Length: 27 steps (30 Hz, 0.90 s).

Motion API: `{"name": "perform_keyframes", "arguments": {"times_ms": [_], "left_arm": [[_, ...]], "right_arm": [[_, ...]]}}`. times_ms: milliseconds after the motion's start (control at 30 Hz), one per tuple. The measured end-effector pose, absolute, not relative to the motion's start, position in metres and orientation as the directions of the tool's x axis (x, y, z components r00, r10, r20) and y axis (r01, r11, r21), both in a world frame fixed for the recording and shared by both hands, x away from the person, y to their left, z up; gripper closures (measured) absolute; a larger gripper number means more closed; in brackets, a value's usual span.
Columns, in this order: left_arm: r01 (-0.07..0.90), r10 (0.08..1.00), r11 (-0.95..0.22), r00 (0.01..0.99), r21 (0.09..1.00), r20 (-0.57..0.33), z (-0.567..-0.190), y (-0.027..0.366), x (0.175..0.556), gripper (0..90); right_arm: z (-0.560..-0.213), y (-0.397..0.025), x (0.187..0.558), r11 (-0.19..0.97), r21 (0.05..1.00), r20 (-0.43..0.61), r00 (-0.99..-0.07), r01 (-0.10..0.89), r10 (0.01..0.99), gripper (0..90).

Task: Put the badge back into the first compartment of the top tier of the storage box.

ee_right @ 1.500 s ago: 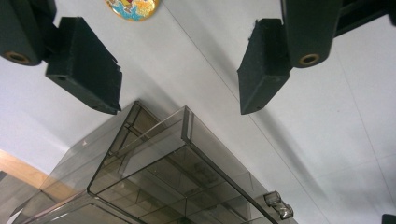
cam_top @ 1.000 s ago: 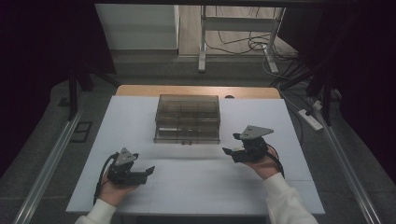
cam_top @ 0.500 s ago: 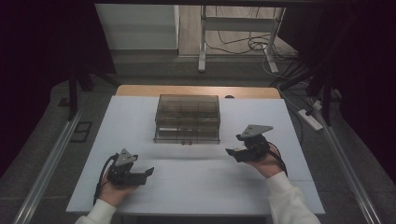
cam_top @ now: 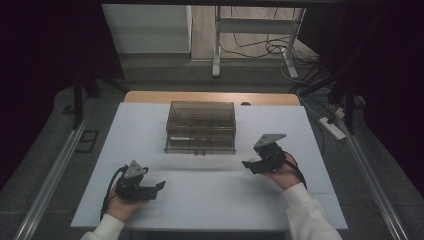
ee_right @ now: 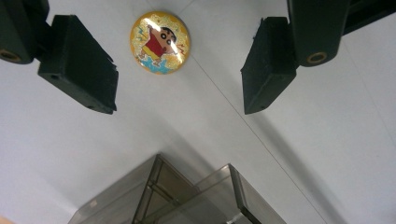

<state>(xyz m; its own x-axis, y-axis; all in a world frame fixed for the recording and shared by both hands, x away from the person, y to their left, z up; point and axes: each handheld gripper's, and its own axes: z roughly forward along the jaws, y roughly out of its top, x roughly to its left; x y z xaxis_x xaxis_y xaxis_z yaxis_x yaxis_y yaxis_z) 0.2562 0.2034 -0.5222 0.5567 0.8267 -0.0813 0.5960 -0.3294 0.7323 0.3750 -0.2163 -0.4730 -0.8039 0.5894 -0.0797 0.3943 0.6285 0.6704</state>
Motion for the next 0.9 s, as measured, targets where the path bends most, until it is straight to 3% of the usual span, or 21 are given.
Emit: {"name": "perform_keyframes", "arguments": {"times_ms": [900], "left_arm": [[0.606, 0.817, -0.346, 0.57, 0.716, -0.087, -0.525, 0.202, 0.258, 18.0]], "right_arm": [[-0.5, -0.224, 0.402, 0.641, 0.556, -0.032, -0.757, 0.529, 0.653, 23.8]]}}
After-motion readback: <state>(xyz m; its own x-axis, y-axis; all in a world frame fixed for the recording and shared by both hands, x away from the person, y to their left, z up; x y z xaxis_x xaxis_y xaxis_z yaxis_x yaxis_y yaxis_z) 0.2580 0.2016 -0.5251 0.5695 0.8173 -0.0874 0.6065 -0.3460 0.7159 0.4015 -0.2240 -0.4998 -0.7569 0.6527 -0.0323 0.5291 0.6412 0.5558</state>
